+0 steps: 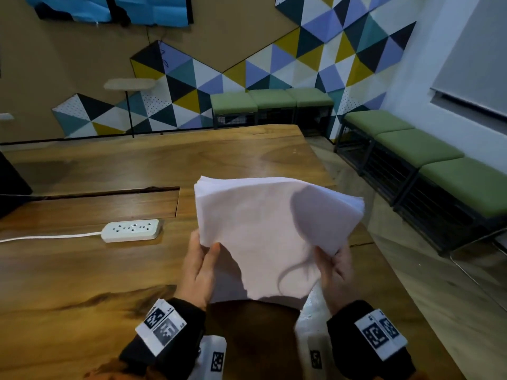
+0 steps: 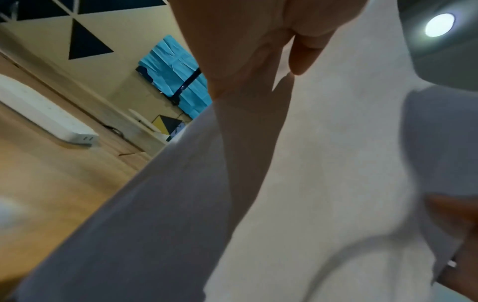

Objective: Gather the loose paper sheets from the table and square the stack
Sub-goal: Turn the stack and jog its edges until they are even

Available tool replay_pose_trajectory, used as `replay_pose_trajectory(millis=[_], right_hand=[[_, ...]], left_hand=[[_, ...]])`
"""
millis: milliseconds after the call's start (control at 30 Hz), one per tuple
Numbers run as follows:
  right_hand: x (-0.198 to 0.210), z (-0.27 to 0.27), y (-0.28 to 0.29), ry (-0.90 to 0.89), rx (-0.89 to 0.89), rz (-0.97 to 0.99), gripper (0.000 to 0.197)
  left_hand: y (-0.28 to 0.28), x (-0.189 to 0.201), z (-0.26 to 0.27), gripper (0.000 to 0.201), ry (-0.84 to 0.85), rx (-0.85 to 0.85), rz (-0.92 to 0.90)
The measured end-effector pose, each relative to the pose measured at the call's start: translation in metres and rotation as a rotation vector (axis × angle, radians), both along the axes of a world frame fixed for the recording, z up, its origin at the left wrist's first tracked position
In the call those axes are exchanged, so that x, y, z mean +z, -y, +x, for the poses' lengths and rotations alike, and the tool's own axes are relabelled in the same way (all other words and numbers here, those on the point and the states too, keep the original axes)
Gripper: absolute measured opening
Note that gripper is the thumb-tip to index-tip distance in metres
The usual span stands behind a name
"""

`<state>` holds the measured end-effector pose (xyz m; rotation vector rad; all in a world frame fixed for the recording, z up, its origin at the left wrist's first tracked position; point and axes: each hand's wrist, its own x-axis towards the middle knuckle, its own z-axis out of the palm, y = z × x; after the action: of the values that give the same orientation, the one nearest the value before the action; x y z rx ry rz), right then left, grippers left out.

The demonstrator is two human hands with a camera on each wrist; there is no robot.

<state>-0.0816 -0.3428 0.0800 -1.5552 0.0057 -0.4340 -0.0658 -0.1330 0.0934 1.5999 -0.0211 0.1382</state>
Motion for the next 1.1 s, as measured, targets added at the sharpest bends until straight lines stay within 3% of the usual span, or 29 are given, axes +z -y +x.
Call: replay_pose_trajectory(millis=[100, 200, 367, 500, 600, 700, 800, 900, 1000, 1100], right_hand=[[-0.004, -0.006, -0.01, -0.119, 0.054, 0.093, 0.044], [-0.001, -0.009, -0.016, -0.094, 0.01, 0.091, 0.031], [-0.009, -0.012, -0.019, -0.107, -0.041, 0.015, 0.021], [-0.019, -0.014, -0.021, -0.104, -0.083, -0.008, 0.029], [-0.028, -0.017, -0.022, -0.212, -0.044, -0.03, 0.036], [-0.04, -0.02, -0.019, -0.313, -0.01, -0.139, 0.034], [-0.054, -0.02, -0.019, -0.402, -0.062, -0.25, 0.024], [-0.06, -0.017, -0.022, -0.428, -0.155, -0.298, 0.013], [-0.062, -0.012, -0.022, -0.457, -0.194, -0.337, 0.039], [-0.074, -0.014, -0.02, -0.625, -0.136, -0.422, 0.022]], left_hand=[[0.002, -0.008, -0.001, 0.033, -0.025, 0.028, -0.003], [0.004, -0.008, -0.004, 0.04, -0.003, 0.071, -0.035], [0.006, -0.017, -0.012, 0.02, -0.03, 0.047, 0.025], [0.008, -0.022, -0.013, 0.016, 0.016, 0.08, 0.08], [0.007, -0.033, -0.013, 0.027, -0.029, 0.072, 0.089], [0.008, -0.048, -0.018, 0.02, -0.111, 0.059, 0.168], [0.006, -0.063, -0.016, 0.031, -0.134, 0.081, 0.339], [0.005, -0.069, -0.008, 0.014, -0.117, 0.102, 0.42], [0.003, -0.08, 0.004, 0.004, -0.263, 0.056, 0.45], [0.002, -0.103, 0.014, 0.018, -0.513, -0.037, 0.588]])
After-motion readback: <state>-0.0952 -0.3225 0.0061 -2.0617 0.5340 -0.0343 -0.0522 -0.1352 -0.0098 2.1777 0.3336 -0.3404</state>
